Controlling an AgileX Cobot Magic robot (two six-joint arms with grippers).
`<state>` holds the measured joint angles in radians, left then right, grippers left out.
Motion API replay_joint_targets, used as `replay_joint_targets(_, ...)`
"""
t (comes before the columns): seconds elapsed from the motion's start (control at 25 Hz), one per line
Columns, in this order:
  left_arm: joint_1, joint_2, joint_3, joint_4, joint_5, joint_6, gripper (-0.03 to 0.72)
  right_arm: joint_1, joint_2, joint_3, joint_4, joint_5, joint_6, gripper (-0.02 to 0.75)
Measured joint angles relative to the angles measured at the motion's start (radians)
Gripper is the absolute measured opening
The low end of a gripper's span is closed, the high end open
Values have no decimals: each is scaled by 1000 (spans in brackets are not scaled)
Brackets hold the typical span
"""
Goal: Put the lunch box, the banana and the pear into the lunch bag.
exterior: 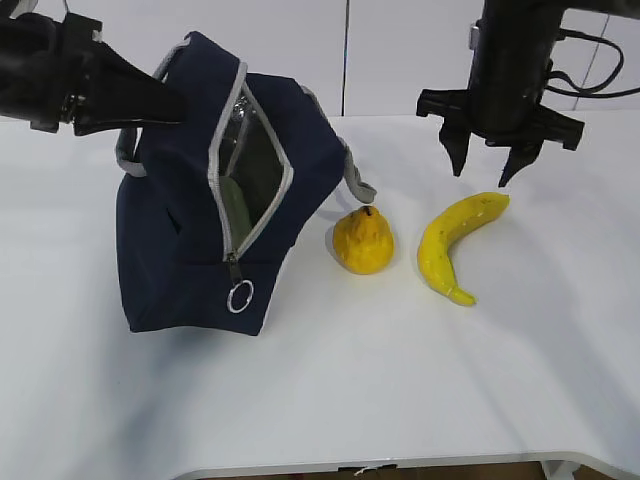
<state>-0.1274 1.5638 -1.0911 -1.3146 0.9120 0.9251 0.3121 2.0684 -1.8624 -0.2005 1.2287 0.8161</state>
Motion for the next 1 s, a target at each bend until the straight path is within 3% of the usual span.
replay_joint_targets(0.4, 0, 0, 0, 1, 0, 0, 8, 0, 68, 0, 30, -15, 9, 412)
replay_joint_targets(0.72, 0, 0, 0, 23, 8, 1, 8, 0, 120, 0, 104, -30, 20, 476)
replay_joint_targets(1.0, 0, 0, 0, 23, 8, 1, 8, 0, 122, -17, 65, -28, 16, 476)
